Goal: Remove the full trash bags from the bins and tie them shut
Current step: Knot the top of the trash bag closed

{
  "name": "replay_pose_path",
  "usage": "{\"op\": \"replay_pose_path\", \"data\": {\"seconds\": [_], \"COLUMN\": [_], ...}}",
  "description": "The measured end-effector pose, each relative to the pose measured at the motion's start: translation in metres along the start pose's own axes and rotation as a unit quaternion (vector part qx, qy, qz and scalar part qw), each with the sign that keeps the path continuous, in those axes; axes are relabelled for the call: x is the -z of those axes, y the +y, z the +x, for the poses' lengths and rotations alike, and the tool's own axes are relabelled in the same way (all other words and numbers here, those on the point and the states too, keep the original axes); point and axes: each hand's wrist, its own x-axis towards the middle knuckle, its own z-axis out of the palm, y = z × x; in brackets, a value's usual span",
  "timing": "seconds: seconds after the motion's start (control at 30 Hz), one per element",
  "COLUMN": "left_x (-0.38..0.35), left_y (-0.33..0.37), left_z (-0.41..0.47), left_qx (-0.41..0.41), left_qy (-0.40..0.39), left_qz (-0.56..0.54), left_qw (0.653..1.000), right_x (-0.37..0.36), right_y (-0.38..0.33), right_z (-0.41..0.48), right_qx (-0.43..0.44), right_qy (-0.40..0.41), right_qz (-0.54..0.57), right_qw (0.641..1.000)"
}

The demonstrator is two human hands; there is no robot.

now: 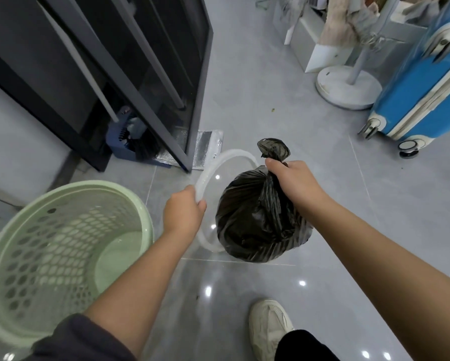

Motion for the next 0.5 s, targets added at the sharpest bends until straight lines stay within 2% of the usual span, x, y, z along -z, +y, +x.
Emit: {"op": "replay_pose_path", "data": {"seconds": [0.3,0.5], "left_x": [0.12,0.201], "left_y": [-0.018,-0.068], "left_z": [-0.015,-0.032], "left_qx": [-0.012,0.086], "left_qy": [0.062,0.088], "left_qz": [0.002,-0.025], "left_qw": [0.998,0.992], "right_x": [0.002,-0.014], "right_y": [-0.066,-0.087], "right_z": [-0.036,-0.05], "right_qx": [0.042,0.057], "right_qy": [0.009,0.026], "right_qz": [-0.054,-0.091], "right_qw": [0.998,0.994]}}
